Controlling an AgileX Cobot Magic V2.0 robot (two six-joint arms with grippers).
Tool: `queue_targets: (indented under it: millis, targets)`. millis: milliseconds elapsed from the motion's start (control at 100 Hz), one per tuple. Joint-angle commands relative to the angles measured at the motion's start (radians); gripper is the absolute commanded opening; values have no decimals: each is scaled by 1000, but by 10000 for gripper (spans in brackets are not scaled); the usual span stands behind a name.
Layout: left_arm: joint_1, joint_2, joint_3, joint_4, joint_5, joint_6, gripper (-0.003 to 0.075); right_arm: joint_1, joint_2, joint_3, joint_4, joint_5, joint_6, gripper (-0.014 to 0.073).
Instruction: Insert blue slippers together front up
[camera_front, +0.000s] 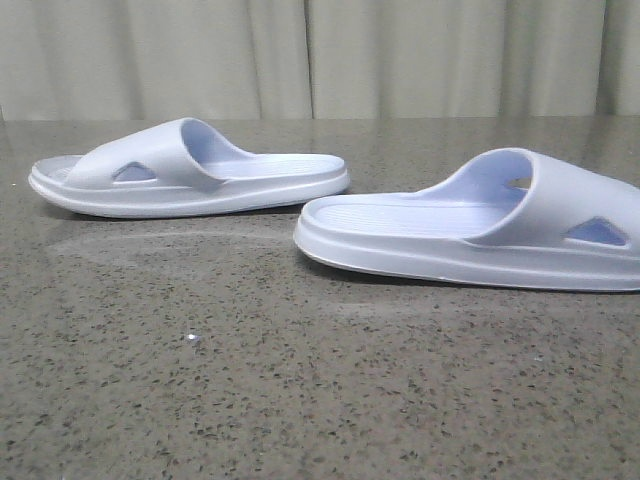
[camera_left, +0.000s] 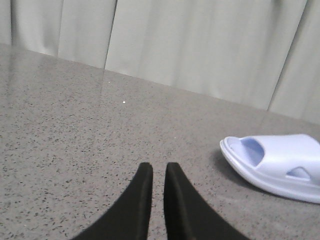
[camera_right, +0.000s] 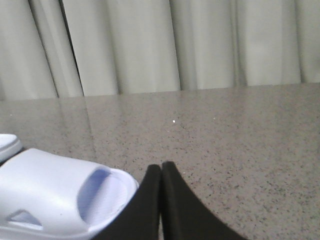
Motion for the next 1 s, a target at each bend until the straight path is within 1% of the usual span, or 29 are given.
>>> queue_targets:
  millis: [0,100,150,200,250,330,420,470,550,620,720,810,930,990]
  targets:
    - [2,-29,9,-111,-100,-9,15,-4,-22,20,60,-110,-1,-86]
    - [2,-29,7,-287,-126,-9,15,-4,-22,20,214,-117,-1,-85]
    - [2,-29,3,-340,-133,-9,15,-4,-22,18,291,-121,-1,-85]
    - [2,-29,-12,-340,-133,-9,15,-4,-22,11,351,-113,-1,-78]
    - [2,-27,-29,-336,-110,-7,15,-4,-22,-6,375,-81,-1,-78]
    - [1,1,-86,-312,-66,-7,15,-4,1,-51,375,-1,-1,-78]
    - [1,73,-179,-216,-8,-7,15,-7,72,-120,375,102,-1,-77]
    - [1,148,-243,-143,39,-7,15,-13,136,-164,362,152,-1,-77]
    - [1,274,-350,-11,156,-7,15,-30,271,-246,335,224,-1,-78]
    - [1,389,-435,47,251,-7,15,-41,398,-328,291,301,-1,-78]
    - [1,528,-521,47,346,-7,15,-42,560,-438,264,411,-1,-78]
    - [1,597,-553,24,368,-7,15,-42,660,-508,266,455,-1,-78]
    - [1,644,-577,1,392,10,16,-42,708,-561,266,479,-3,-76]
    - [1,657,-581,-24,399,55,17,-42,711,-574,266,495,-25,-48]
